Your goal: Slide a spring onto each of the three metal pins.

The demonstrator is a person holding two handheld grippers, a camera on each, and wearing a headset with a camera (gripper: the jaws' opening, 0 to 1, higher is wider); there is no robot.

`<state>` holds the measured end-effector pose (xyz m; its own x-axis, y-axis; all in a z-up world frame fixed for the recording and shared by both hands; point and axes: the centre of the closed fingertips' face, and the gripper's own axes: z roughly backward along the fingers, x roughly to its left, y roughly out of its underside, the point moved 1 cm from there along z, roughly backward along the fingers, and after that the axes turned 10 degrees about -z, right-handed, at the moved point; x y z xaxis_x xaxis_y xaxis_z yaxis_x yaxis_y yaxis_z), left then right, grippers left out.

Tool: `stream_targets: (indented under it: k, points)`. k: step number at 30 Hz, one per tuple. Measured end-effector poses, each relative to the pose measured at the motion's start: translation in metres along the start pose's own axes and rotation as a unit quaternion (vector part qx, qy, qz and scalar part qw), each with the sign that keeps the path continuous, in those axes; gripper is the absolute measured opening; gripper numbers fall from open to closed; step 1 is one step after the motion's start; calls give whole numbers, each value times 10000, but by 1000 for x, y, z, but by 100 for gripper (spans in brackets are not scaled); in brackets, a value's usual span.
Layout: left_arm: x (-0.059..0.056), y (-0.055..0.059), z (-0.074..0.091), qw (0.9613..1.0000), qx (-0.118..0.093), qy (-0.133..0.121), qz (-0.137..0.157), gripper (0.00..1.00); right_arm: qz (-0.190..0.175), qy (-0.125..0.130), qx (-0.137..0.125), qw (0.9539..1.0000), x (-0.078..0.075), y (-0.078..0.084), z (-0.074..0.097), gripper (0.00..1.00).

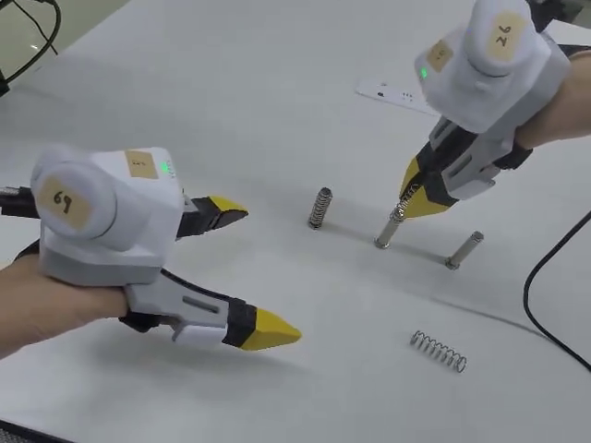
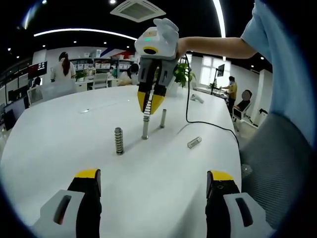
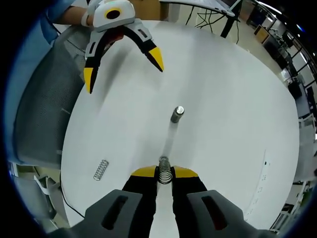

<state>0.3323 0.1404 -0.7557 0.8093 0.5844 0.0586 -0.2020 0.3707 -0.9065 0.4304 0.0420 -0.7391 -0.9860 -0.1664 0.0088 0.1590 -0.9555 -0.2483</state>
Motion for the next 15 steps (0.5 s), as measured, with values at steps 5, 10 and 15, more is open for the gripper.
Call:
stream_targets:
  k: [5,10,15]
  points:
    - [0,0,0,10000,-2,-8,20,85,19,-24,42,10000,-1,1,-4,8]
    - [1,1,0,10000,5,-12,28,85,24,-54,74,10000,-2,3,-9,8]
    - [1,1,0,10000,12,-12,53,84,27,-74,94,9999,-5,4,-15,8]
